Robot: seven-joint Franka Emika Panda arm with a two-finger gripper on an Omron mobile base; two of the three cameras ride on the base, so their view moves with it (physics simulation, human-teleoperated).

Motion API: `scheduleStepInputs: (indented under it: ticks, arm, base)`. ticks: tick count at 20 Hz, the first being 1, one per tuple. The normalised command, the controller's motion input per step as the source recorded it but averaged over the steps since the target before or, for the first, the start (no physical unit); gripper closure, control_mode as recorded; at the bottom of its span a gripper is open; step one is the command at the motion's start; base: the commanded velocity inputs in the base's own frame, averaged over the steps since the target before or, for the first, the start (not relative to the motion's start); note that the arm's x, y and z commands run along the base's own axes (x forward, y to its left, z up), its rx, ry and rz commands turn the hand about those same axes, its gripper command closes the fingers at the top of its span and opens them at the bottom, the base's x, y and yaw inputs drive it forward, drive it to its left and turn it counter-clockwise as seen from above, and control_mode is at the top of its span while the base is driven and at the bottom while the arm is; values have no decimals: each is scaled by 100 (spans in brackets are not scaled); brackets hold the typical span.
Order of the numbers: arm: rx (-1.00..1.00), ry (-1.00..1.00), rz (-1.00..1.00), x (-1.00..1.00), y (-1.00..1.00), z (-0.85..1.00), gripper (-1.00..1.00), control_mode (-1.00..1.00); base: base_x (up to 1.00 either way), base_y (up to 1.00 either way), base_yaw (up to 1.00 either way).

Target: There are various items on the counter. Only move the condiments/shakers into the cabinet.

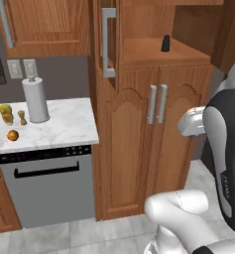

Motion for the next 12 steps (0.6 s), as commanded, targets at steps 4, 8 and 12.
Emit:
scheduleStepInputs:
  ticks: [4,8,12]
  arm:
    - [0,0,0,0,0,0,-100,100]
    - [0,0,0,0,0,0,-100,100]
    - [0,0,0,0,0,0,-100,100]
  base:
    - [-1,100,0]
    - [18,100,0]
    - [55,100,0]
